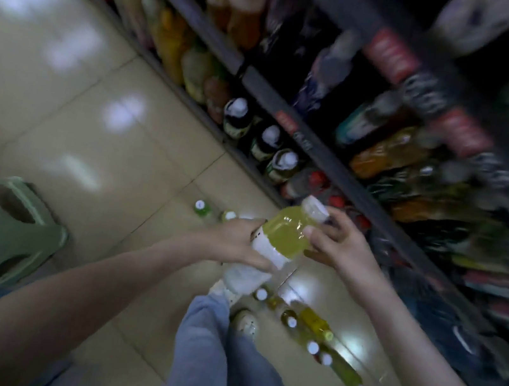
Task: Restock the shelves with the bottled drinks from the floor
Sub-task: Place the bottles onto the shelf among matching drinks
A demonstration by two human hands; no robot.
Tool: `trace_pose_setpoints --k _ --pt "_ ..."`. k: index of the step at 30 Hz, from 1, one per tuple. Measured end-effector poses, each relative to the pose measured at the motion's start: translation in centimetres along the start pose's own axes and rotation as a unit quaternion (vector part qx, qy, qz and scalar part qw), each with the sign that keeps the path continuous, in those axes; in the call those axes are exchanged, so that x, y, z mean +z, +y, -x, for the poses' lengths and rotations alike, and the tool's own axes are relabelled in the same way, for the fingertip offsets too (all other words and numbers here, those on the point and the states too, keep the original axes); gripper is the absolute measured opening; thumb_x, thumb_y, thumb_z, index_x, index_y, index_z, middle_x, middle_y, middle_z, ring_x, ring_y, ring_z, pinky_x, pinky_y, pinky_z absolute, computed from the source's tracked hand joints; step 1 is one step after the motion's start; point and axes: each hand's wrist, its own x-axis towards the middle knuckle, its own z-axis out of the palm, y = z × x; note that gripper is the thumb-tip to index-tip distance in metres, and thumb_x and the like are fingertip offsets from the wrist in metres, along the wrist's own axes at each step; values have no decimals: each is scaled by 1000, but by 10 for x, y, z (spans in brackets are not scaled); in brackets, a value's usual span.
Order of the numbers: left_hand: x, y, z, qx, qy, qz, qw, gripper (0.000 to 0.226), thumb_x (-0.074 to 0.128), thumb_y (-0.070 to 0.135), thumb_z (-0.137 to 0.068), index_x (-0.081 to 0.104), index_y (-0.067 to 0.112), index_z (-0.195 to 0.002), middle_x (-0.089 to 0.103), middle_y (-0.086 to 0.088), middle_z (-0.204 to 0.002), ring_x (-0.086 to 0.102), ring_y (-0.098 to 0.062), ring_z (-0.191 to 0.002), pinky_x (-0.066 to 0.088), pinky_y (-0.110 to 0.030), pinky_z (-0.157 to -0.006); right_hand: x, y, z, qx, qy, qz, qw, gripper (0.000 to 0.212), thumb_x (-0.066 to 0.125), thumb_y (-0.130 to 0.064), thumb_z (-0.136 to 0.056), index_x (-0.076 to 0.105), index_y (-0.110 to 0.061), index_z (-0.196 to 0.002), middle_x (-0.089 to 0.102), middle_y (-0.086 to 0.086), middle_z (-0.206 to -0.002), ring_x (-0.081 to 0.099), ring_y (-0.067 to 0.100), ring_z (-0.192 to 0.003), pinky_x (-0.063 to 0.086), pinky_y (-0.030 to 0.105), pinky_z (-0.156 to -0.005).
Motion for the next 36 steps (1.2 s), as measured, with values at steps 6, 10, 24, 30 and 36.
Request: trace_pose_setpoints --k 6,10,24,30,36 --pt "16 130 48 32 -132 178 975 33 65 25 -75 64 17 -107 72 3 -98 68 -9 -90 53 -21 -78 -44 -44 88 -29 -7 -146 989 44 63 -42 -81 64 -16 -117 71 7 -114 67 25 -106 51 39 -92" --pt "45 193 58 29 -177 148 973 36 68 32 -73 65 17 -105 73 2 -97 68 -12 -92 53 -26 -85 -84 -56 146 -63 55 -184 979 42 67 -42 -81 66 -9 -107 74 6 -97 70 21 -88 54 30 -71" --pt "183 309 81 174 -144 -5 974 36 75 25 -77 59 21 -109 71 1 -103 67 -17 -98 53 -36 -91 -187 -18 289 -138 227 -232 936 44 71 -40 -82 63 -9 -113 74 6 -102 71 19 -94 55 35 -82" --pt "190 321 90 209 -154 -19 966 42 73 25 -75 58 19 -114 70 -1 -107 67 -19 -102 54 -34 -89 -196 -25 312 -156 198 -147 956 30 72 -37 -83 64 -21 -107 74 -1 -98 71 13 -87 56 33 -73" --pt "160 321 83 240 -63 -101 964 69 82 43 -68 49 32 -127 61 13 -123 59 -6 -112 48 -35 -99 -185 -41 292 -201 294 -149 922 36 81 -22 -75 63 -24 -105 73 -1 -98 70 16 -89 58 37 -73"
